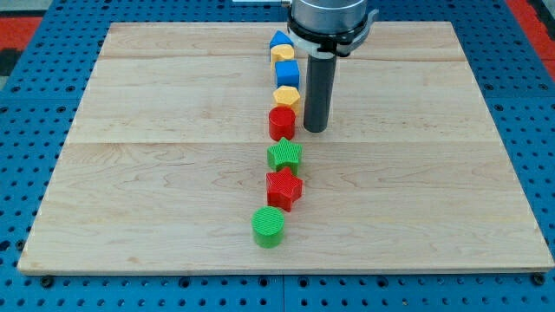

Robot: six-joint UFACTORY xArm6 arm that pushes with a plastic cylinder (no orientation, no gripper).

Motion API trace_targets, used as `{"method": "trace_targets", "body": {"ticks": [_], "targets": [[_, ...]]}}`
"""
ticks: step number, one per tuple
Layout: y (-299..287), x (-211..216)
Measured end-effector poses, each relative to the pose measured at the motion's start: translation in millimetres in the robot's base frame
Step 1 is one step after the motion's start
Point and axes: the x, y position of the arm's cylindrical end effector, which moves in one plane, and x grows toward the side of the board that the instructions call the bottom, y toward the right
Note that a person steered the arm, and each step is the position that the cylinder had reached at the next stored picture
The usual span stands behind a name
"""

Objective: Separate the red circle from line of blocks

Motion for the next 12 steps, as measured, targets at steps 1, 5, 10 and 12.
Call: {"method": "trace_targets", "body": {"ticks": [1, 5, 10, 12], "targets": [[-10.8, 0.0], [-55.7, 17.8], [-122.2, -23.0], [-125.8, 15.7]]}}
